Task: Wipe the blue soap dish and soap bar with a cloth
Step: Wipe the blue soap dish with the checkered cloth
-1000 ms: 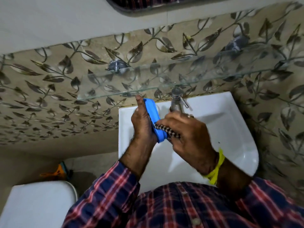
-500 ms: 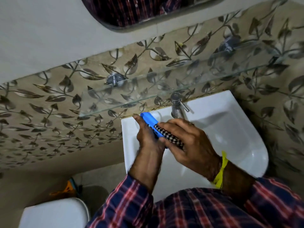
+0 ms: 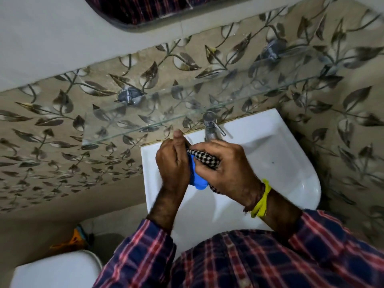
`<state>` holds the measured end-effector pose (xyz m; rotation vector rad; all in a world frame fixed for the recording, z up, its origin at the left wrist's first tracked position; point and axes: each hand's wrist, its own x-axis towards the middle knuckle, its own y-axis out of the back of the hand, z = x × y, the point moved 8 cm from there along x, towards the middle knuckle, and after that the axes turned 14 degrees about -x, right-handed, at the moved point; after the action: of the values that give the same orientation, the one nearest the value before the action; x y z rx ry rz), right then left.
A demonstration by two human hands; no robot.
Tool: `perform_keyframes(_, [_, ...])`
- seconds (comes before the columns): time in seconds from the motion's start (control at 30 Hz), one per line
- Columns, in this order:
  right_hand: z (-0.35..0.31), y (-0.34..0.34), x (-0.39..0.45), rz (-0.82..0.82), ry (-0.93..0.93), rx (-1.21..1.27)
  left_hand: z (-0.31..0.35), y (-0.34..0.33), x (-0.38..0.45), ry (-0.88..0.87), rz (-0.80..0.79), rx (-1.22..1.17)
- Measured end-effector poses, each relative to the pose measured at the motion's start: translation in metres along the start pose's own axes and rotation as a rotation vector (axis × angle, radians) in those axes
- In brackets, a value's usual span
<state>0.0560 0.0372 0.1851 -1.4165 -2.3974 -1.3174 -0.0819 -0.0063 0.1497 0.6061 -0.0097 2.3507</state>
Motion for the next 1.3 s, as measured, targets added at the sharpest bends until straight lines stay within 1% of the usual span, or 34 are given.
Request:
perform_keyframes(0.07, [-0.005, -0.001, 0.0, -0.012, 0.022, 0.006, -0.007, -0.001, -0.002, 0.109, 0.055, -0.05])
perform_keyframes(0.13, [-0.005, 0.0, -0.002, -0.022, 0.046, 0.032, -0.015, 0.002, -0.002, 0.18, 0.101, -0.144])
perform_keyframes(0.27, [-0.002, 0.003, -0.015, -0.052, 0.103, 0.063, -0.016, -0.006, -0.005, 0.2, 0.091, -0.217])
perform_keyframes(0.37, [0.001, 0.01, -0.021, -0.048, 0.128, 0.046, -0.025, -0.003, -0.008, 0.25, 0.142, -0.258])
perform_keyframes(0.43, [-0.002, 0.011, -0.019, -0.035, 0.129, 0.056, -0.028, 0.003, -0.005, 0.251, 0.172, -0.249])
perform_keyframes(0.5, [-0.005, 0.009, -0.007, -0.032, 0.11, 0.072, -0.027, 0.0, -0.004, 0.255, 0.169, -0.256])
perform_keyframes(0.6, [-0.007, 0.006, 0.002, -0.018, 0.1, 0.074, -0.03, -0.002, -0.005, 0.36, 0.262, -0.362])
perform_keyframes(0.73, [-0.009, 0.011, -0.019, 0.03, 0.182, -0.045, -0.052, 0.004, -0.013, 0.516, 0.384, -0.506])
perform_keyframes(0.9, [-0.009, 0.003, 0.0, 0.022, 0.152, -0.031, -0.068, -0.001, -0.027, 0.738, 0.525, -0.536])
perform_keyframes(1.0, [-0.01, 0.01, -0.019, 0.049, 0.179, -0.115, -0.072, 0.008, -0.023, 0.772, 0.607, -0.563])
perform_keyframes(1.13, [-0.012, 0.003, -0.004, 0.002, 0.163, -0.097, -0.074, -0.001, -0.043, 0.862, 0.613, -0.587])
perform_keyframes(1.2, [-0.015, -0.001, -0.004, 0.001, 0.172, -0.085, -0.074, 0.001, -0.041, 0.881, 0.631, -0.592])
perform_keyframes(1.3, [-0.014, 0.005, -0.024, 0.053, 0.206, -0.095, -0.074, 0.015, -0.033, 0.902, 0.729, -0.583])
